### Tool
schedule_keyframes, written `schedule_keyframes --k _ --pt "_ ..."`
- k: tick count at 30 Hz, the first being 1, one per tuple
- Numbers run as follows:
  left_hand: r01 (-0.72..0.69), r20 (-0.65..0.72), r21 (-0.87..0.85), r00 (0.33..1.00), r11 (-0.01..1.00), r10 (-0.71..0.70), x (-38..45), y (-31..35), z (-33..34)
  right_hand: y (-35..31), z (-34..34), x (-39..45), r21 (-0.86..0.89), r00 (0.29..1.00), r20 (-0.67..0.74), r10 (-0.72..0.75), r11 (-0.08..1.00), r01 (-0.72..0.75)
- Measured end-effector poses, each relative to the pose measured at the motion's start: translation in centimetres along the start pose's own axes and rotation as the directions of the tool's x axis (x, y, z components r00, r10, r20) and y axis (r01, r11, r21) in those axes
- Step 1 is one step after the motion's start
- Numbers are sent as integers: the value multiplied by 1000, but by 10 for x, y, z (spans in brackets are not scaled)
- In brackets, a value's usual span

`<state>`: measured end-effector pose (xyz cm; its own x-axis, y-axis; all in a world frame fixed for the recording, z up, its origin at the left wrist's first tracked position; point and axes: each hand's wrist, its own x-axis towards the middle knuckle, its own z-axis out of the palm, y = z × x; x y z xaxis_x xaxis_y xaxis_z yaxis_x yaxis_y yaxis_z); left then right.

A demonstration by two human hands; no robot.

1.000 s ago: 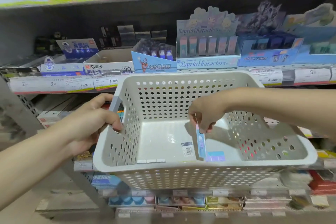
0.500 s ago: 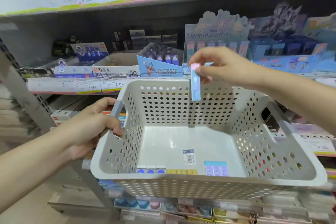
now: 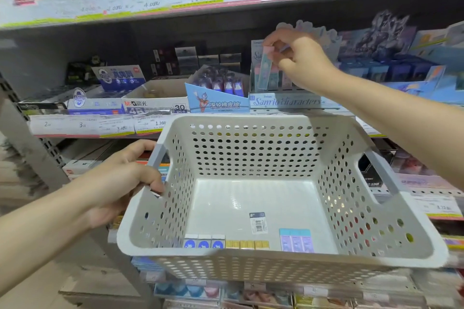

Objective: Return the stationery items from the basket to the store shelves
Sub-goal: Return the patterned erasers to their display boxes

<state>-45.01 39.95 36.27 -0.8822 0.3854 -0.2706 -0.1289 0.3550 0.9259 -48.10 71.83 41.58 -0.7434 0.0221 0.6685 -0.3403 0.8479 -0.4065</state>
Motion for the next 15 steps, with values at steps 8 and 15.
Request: schedule_keyframes --k 8,15 --pt "2 17 -10 1000 1000 -2 2 0 -3 10 2 7 -84 999 4 38 996 -37" --pt "11 10 -2 1000 1000 -11 2 0 -4 10 -3 5 -112 1000 -3 29 993 -29"
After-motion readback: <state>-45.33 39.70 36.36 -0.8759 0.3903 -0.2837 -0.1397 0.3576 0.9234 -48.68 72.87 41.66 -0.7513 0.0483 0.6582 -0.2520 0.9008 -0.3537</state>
